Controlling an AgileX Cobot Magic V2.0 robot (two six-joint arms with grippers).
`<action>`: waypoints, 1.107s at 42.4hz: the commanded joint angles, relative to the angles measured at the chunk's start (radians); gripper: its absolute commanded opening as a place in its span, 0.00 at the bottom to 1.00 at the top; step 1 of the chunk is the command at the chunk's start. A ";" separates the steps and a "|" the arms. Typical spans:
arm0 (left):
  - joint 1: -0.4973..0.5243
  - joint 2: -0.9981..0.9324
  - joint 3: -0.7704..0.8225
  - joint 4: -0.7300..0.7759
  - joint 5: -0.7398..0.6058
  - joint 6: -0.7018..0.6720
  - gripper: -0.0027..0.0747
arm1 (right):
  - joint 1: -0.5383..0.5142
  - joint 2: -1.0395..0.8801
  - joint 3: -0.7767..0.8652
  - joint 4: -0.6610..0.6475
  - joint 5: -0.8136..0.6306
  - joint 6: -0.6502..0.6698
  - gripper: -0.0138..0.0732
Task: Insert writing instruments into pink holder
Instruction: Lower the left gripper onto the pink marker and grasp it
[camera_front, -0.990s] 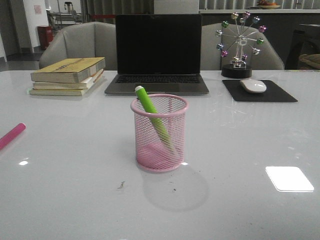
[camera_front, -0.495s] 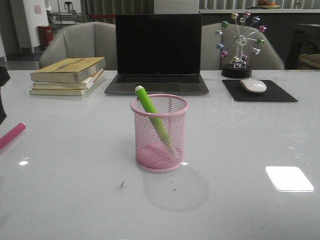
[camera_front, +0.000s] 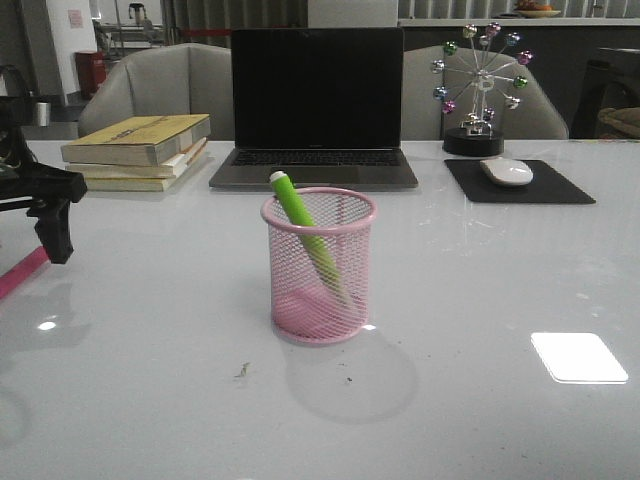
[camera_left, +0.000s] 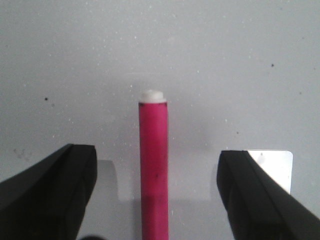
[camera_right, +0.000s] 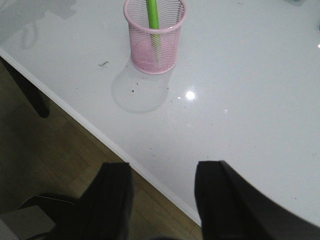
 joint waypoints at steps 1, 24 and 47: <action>0.003 -0.014 -0.067 -0.001 -0.013 -0.007 0.74 | -0.001 0.002 -0.025 -0.011 -0.061 -0.003 0.63; 0.003 0.048 -0.150 0.006 0.068 -0.007 0.52 | -0.001 0.002 -0.025 -0.011 -0.060 -0.003 0.63; 0.003 -0.034 -0.135 0.016 0.076 0.017 0.15 | -0.001 0.002 -0.025 -0.011 -0.060 -0.003 0.63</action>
